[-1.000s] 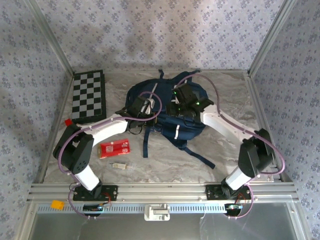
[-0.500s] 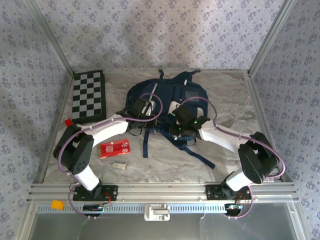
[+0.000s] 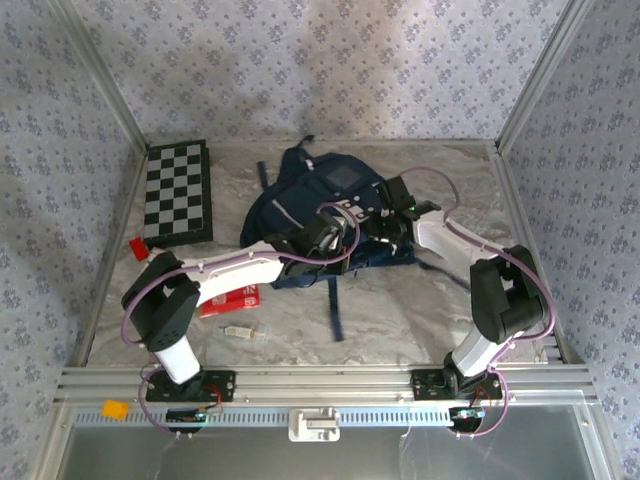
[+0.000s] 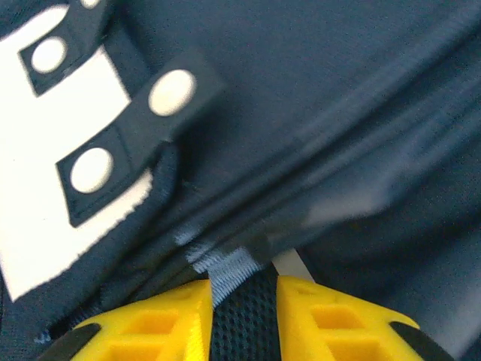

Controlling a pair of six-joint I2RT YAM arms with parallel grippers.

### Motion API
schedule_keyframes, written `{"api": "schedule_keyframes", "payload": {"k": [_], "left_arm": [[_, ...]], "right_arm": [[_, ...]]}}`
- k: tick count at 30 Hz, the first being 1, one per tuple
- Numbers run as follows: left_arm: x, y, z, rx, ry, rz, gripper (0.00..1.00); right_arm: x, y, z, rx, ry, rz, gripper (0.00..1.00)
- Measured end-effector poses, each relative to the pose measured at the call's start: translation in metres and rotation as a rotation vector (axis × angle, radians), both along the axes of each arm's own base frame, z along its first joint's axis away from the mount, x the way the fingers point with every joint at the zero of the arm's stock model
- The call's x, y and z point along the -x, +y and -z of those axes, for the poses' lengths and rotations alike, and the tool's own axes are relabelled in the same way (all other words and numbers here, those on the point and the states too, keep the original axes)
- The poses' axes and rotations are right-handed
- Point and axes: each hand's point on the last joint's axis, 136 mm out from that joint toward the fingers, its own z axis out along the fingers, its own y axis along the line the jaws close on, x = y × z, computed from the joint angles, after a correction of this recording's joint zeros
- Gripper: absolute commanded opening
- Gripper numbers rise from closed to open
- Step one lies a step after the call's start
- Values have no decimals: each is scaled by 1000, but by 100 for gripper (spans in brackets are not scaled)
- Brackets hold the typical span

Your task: Pack books, pencil case, and school supplies into a backpack

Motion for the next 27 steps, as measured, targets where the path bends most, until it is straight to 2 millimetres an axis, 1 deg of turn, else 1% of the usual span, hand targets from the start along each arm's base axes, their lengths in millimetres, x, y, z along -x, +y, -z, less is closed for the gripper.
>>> {"api": "schedule_keyframes", "payload": {"k": [2, 5, 9, 12, 15, 19, 23, 24, 27], "left_arm": [[0, 2, 1, -5, 8, -7, 0], [0, 6, 4, -17, 19, -13, 0], [-2, 7, 4, -19, 17, -16, 0], [-2, 7, 4, -21, 15, -13, 0], [-2, 7, 4, -20, 15, -13, 0], [-2, 7, 4, -20, 15, -13, 0], [-2, 7, 4, -20, 15, -12, 0], [-2, 7, 4, -22, 14, -11, 0], [-1, 8, 5, -29, 15, -7, 0]], "right_arm": [[0, 2, -4, -4, -10, 5, 40], [8, 9, -12, -39, -21, 16, 48], [36, 19, -23, -173, -15, 56, 57], [50, 30, -26, -267, 7, 91, 59], [54, 44, -24, -347, 27, 122, 59], [53, 57, -20, -421, 48, 175, 57], [42, 64, -7, -459, 68, 222, 52], [39, 65, -4, -466, 72, 229, 48], [28, 66, 2, -478, 75, 242, 26]]}}
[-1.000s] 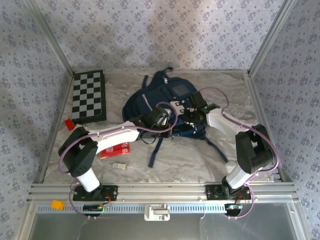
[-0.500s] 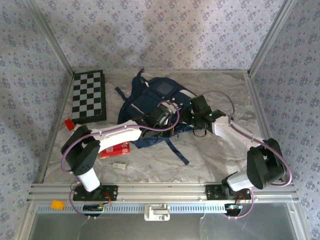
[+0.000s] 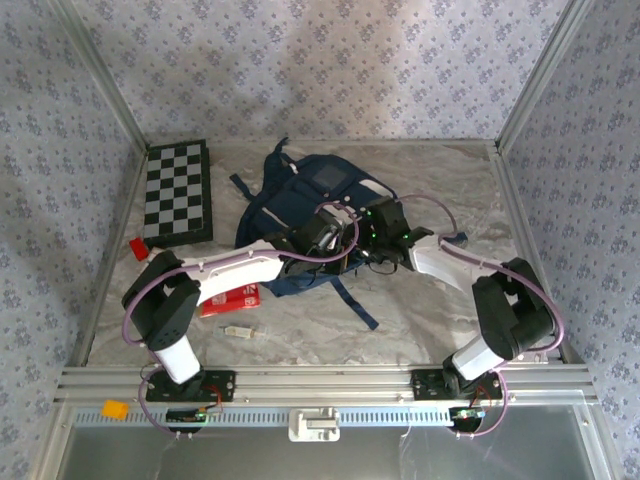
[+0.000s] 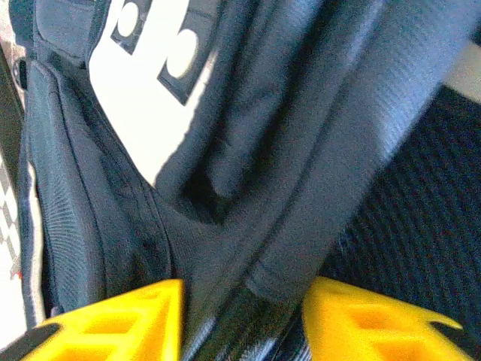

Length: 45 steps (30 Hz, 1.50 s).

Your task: Pack books, pencil case, and school supplies into a backpack

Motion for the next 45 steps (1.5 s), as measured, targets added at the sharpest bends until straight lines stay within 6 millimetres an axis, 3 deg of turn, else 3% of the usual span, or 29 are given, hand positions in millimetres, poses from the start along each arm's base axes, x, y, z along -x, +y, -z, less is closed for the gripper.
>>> {"api": "schedule_keyframes", "payload": {"k": [5, 8, 15, 19, 22, 26, 30, 33, 38, 41, 45], "left_arm": [[1, 6, 4, -30, 3, 14, 0], [4, 13, 6, -51, 1, 28, 0], [15, 56, 2, -55, 1, 45, 0], [17, 78, 13, -99, 24, 37, 0], [19, 81, 18, -104, 40, 42, 0], [19, 78, 19, -95, 46, 47, 0], [15, 73, 21, -89, 57, 41, 0], [14, 72, 21, -87, 56, 41, 0], [14, 70, 21, -82, 58, 45, 0], [14, 69, 24, -84, 60, 46, 0], [13, 69, 24, -84, 59, 46, 0]], "right_arm": [[-8, 1, 3, -19, 17, -3, 1], [-11, -3, 6, -21, 29, -14, 0], [-31, -19, 0, 4, 24, -62, 0], [-48, -31, -4, 44, 23, -59, 0], [-53, -39, -3, 70, 22, -49, 16], [-47, -37, -2, 84, 26, -59, 46], [-18, -33, -6, 28, 37, -53, 63], [11, -21, -15, -12, 32, -73, 67], [40, 14, -16, -59, 33, -123, 68], [45, 27, -6, -67, 49, -119, 66], [40, 36, 17, -41, 78, -101, 52]]}}
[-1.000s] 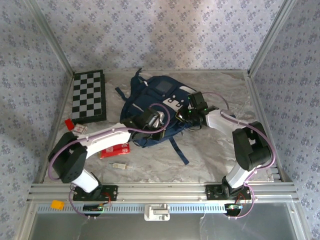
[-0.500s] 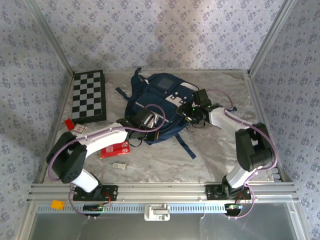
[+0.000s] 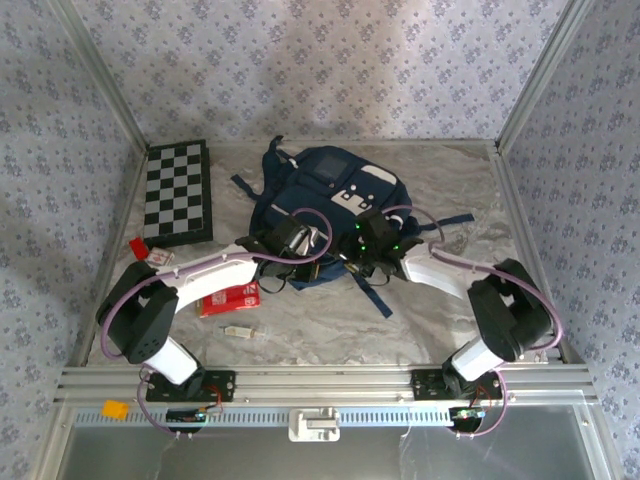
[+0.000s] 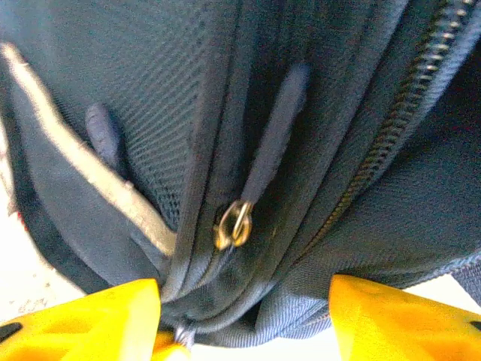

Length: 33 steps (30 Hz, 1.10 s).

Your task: Pack books, pencil case, and school supplies into a backpack

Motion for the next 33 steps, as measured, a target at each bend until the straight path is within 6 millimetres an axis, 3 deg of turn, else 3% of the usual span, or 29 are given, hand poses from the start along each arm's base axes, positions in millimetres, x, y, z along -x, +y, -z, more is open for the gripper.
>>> {"api": "schedule_keyframes", "payload": {"k": [3, 6, 11, 17, 23, 29, 33], "left_arm": [[-1, 0, -1, 0, -2, 0, 0], [-1, 0, 0, -4, -7, 0, 0], [-2, -3, -2, 0, -24, 17, 0], [3, -38, -18, 55, -85, 48, 0], [-10, -74, -21, 78, -99, 11, 0], [-14, -70, -18, 46, -103, -18, 0], [-13, -55, -16, 31, -108, -39, 0]], "right_arm": [[-8, 3, 9, 31, 3, -2, 31], [-12, 2, 8, 63, -13, -12, 16], [-19, -10, 6, 95, -25, -26, 0], [-35, -33, -3, 140, -26, -63, 0], [-61, -59, -12, 213, -51, -78, 0], [-65, -63, -13, 226, -69, -116, 0], [-65, -65, -13, 226, -72, -133, 0]]}}
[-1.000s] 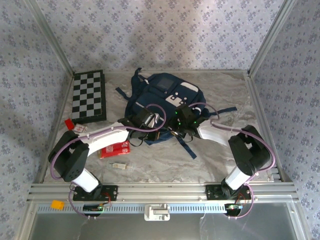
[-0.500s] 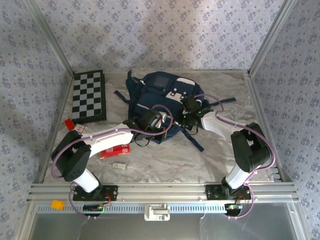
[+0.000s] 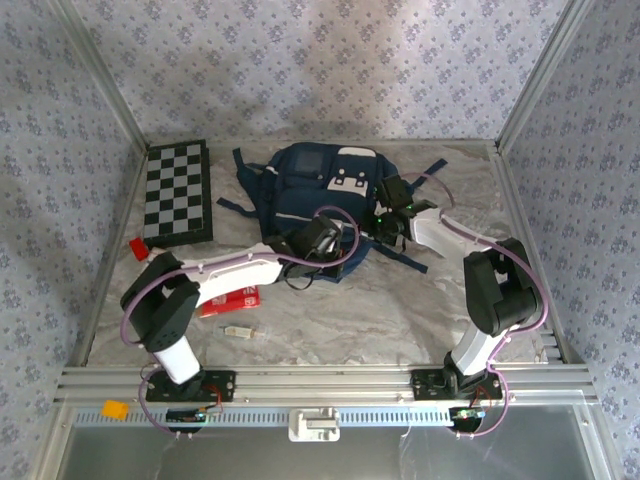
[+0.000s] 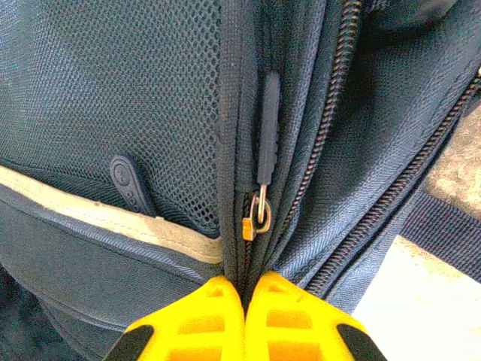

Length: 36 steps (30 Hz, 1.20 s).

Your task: Pack books, pencil case, and school supplies into a backpack

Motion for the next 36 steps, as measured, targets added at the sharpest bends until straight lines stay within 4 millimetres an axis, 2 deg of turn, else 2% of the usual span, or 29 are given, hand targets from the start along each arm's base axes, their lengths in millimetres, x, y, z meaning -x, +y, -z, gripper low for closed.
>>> {"api": "schedule_keyframes", "payload": {"k": [6, 10, 13, 15, 17, 20, 24, 29, 36], "left_arm": [[-7, 46, 3, -37, 3, -59, 0], [-7, 70, 6, -76, -7, -64, 0], [-6, 75, 9, -97, -6, -60, 0], [-6, 73, 8, -91, -8, -56, 0], [-6, 72, 7, -82, -7, -58, 0], [-6, 71, 5, -68, -3, -70, 0], [-9, 70, -15, -12, -38, -99, 0], [-17, 69, -49, 71, -114, -127, 0], [-17, 70, -50, 68, -117, -133, 0]], "right_arm": [[-4, -9, 0, 0, -1, 9, 0], [-24, -26, -13, 12, -49, 64, 0], [-37, -28, -28, -2, -96, 80, 13], [-34, -22, -35, -18, -104, 80, 27], [-24, -14, -42, -42, -114, 78, 35], [3, 7, -50, -88, -108, 64, 46], [31, 36, -51, -160, -81, 65, 50], [42, 55, -47, -232, -41, 122, 51], [46, 76, -48, -317, -26, 215, 52]]}}
